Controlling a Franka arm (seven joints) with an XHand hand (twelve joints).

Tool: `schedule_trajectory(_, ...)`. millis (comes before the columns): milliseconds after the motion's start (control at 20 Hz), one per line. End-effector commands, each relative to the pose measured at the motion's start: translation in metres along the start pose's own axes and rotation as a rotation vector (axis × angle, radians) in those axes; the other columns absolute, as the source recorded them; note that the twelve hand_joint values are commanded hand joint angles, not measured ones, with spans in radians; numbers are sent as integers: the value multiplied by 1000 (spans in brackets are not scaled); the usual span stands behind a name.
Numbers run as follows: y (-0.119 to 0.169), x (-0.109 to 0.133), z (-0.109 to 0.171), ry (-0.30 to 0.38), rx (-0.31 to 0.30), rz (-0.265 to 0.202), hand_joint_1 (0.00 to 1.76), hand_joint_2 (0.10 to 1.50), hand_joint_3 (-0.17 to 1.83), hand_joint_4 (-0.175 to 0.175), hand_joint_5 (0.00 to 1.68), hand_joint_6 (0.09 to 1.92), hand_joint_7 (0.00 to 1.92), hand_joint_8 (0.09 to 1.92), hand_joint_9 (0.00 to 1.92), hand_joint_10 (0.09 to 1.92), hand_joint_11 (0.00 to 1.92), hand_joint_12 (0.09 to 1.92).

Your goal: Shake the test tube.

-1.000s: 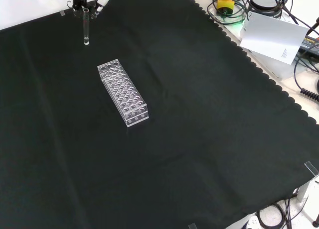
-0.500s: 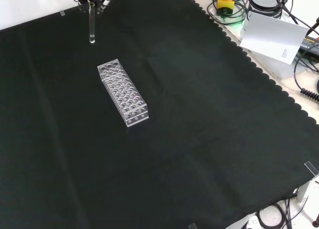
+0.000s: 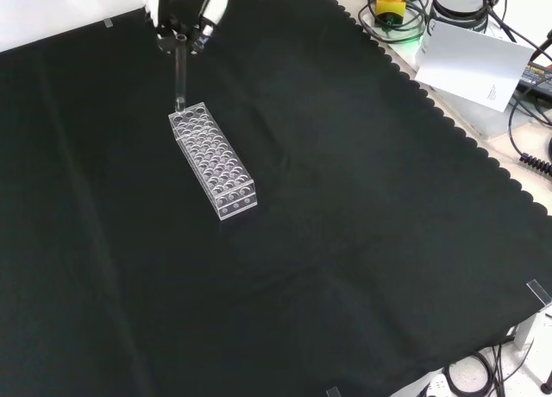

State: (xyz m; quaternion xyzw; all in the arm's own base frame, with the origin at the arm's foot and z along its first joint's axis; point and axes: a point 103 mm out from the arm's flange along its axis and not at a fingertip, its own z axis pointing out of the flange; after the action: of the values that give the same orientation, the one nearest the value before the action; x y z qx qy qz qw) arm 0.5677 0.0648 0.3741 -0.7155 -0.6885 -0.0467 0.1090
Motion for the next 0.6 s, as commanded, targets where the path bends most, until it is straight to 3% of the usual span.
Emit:
schedule_trajectory(50,0,33,-6,40,-7,-73,1414,1006,0,-175,1223,276,1241,922,1171,680,1082,1069)
schedule_trajectory(350,-1,-6,-9,-17,-11,-1,1414,1006,0,-175,1226,271,1241,921,1171,681,1082,1069)
schedule_trajectory(600,-5,-77,-12,-91,1,145,1414,1006,0,-175,1227,267,1241,921,1171,681,1082,1069)
